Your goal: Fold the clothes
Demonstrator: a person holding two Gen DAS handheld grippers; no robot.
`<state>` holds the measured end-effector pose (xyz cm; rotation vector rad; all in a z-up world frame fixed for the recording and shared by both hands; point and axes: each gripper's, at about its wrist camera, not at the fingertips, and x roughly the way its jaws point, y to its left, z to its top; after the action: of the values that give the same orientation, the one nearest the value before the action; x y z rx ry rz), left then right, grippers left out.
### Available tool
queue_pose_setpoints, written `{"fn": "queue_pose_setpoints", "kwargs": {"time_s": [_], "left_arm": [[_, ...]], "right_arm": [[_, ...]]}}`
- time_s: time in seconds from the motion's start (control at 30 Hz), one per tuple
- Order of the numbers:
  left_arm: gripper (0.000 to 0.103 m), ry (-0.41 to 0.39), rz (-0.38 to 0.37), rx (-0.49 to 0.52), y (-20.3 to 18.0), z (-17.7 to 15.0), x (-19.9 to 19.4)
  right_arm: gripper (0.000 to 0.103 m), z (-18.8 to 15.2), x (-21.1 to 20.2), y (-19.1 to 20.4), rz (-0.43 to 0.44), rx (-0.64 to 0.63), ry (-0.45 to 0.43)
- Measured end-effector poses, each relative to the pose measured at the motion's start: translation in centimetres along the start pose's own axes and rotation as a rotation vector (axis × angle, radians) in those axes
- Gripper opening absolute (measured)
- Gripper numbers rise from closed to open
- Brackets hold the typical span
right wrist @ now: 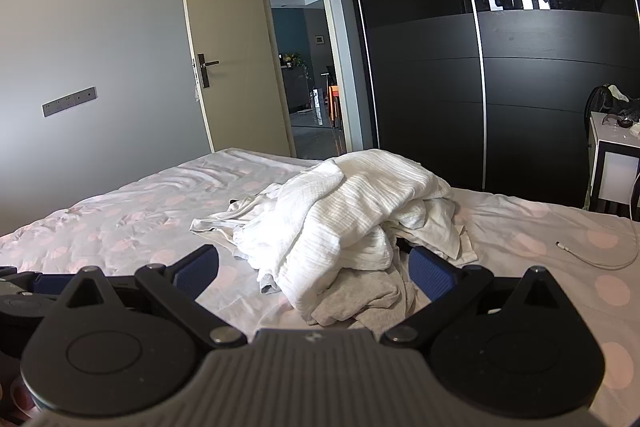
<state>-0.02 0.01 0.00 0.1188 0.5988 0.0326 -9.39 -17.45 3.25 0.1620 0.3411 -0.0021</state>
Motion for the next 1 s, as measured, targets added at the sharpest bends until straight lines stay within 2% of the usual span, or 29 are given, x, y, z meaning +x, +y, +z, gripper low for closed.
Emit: {"fn": "queue_pose_setpoints", "kwargs": {"time_s": [1.0], "left_arm": [[0.077,0.015,0.0,-0.001,0.28,-0.31,-0.13]], "right_arm": [[0.102,-0.6,0.28,0.03,0.007,-0.002,0.015]]}}
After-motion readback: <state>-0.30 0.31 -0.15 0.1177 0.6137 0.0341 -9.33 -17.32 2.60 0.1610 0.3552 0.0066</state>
